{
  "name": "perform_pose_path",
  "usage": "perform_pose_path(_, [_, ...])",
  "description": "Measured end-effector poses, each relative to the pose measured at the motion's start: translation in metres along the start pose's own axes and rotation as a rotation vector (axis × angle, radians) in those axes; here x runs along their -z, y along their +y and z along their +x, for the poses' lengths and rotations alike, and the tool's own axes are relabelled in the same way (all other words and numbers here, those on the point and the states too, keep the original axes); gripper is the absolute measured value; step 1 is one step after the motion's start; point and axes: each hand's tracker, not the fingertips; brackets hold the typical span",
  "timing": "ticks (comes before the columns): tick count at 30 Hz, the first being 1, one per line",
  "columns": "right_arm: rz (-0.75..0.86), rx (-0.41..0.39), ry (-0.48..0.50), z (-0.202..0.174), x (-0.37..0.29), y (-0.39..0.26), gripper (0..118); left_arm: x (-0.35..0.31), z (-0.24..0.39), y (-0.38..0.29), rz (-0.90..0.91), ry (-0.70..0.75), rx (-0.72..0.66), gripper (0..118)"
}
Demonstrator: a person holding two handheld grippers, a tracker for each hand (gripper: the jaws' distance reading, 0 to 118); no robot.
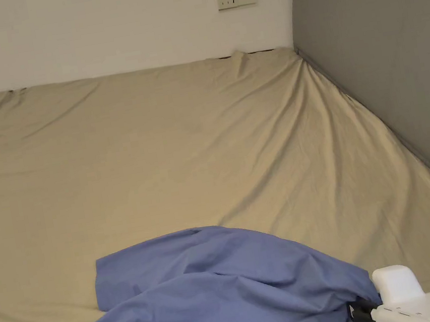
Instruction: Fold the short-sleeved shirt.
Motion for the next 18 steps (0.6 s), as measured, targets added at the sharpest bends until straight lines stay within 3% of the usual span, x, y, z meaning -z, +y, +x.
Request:
perform_pose_path(5, [0.173,0.005,0.107,-0.028,-0.070,0.032,16,-0.062,0.005,0.035,0.234,-0.014,-0.016,10])
perform_pose_path(9, [0.294,-0.034,0.185,-0.051,-0.134,0.074,16,-0.124,-0.004,0.072,0.451,-0.012,0.009,10])
perform_pose_path(15, [0.463,0.042,0.286,-0.069,-0.211,0.150,16,-0.201,-0.018,0.145,0.693,-0.071,0.019,10])
perform_pose_path(18, [0.475,0.056,0.287,-0.078,-0.225,0.195,16,-0.222,-0.017,0.197,0.760,-0.099,0.053,10])
